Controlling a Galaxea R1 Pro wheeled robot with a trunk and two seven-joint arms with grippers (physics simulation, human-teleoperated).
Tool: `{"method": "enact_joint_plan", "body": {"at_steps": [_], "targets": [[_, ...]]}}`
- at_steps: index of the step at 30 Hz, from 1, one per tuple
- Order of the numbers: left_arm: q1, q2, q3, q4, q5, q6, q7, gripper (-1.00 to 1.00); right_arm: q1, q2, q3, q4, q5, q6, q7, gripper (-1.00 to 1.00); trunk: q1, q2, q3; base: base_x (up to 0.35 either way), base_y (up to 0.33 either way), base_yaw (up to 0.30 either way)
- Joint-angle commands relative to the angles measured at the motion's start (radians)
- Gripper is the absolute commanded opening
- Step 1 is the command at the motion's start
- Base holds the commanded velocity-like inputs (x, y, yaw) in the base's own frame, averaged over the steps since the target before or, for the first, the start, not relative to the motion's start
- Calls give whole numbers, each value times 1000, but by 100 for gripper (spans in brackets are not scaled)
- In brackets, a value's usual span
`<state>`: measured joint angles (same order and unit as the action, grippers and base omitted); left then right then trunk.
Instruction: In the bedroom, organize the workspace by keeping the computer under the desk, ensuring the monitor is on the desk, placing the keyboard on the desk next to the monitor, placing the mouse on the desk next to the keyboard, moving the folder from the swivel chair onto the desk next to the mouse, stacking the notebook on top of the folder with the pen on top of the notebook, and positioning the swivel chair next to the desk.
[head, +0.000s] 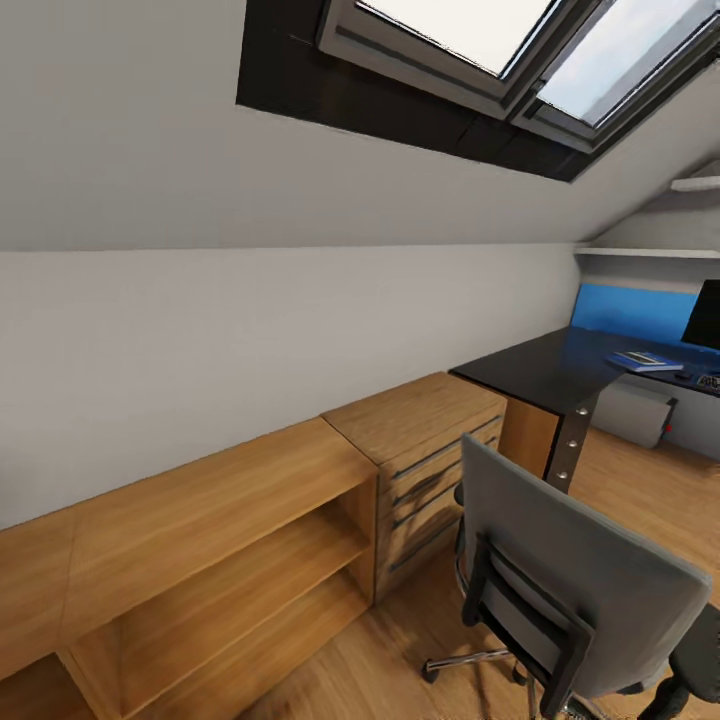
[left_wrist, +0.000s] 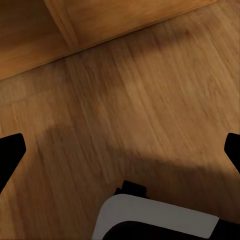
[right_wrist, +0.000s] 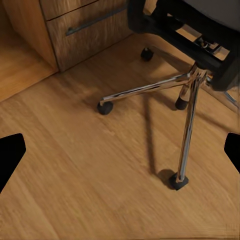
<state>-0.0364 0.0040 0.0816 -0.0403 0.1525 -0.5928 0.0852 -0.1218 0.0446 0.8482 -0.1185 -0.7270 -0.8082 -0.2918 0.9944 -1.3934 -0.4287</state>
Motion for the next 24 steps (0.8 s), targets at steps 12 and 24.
{"method": "enact_joint_plan", "body": {"at_steps": [12, 24], "targets": [[0, -2, 7, 0, -5, -1, -1, 100, -1, 0, 8, 0, -1, -1, -9, 100, 0, -1, -1, 0, 281, -255], [0, -1, 7, 2, -5, 2, -1, 100, -1, 0, 9, 0, 0, -2, -9, 100, 0, -1, -1, 0, 44, -265]]}}
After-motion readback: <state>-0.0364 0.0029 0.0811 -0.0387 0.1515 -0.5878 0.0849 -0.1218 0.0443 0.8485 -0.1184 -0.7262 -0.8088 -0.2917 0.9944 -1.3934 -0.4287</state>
